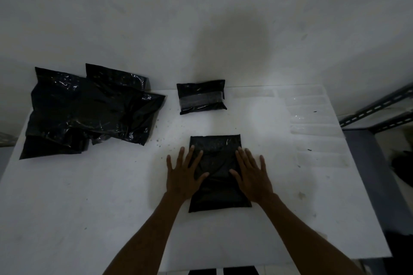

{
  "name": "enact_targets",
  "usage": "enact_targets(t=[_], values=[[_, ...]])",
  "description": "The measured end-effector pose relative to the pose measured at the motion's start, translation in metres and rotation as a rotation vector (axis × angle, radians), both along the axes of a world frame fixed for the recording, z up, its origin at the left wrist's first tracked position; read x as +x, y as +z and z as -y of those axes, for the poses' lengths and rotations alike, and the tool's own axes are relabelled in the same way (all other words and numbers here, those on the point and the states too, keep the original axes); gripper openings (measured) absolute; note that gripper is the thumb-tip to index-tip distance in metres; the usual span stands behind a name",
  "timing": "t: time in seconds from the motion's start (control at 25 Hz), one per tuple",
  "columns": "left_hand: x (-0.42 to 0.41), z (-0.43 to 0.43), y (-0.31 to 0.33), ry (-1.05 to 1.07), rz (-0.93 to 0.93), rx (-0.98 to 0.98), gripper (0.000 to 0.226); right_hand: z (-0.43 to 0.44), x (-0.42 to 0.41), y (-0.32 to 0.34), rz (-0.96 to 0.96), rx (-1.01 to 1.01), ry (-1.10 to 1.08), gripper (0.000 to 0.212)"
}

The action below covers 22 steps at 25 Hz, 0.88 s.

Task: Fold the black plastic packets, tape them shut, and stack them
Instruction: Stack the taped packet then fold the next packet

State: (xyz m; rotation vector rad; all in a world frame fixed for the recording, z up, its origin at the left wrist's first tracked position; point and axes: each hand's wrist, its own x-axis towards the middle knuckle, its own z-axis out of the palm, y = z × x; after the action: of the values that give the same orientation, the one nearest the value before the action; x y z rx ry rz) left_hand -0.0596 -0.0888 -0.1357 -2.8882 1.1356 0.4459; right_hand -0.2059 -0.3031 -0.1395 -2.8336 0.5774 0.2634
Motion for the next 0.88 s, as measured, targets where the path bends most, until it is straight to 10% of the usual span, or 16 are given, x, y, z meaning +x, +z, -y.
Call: enact_targets(t=[0.36, 0.6, 0.88], values=[[-0.005, 0.027, 0.012, -0.041, -0.043, -0.084, 0.109, 0.013, 0.048, 0.008, 0.367, 0.283, -0.625, 0.042], [-0.001, 0.033, 0.002, 0.063, -0.074, -0.126, 0.106, 0.031, 0.075, 0.008, 0.510, 0.376, -0.663, 0.024], [0.045, 0.059, 0.015, 0.837, -0.363, -0.699, 0.051, 0.038, 0.091, 0.020, 0.395, 0.511, -0.741, 0.022]])
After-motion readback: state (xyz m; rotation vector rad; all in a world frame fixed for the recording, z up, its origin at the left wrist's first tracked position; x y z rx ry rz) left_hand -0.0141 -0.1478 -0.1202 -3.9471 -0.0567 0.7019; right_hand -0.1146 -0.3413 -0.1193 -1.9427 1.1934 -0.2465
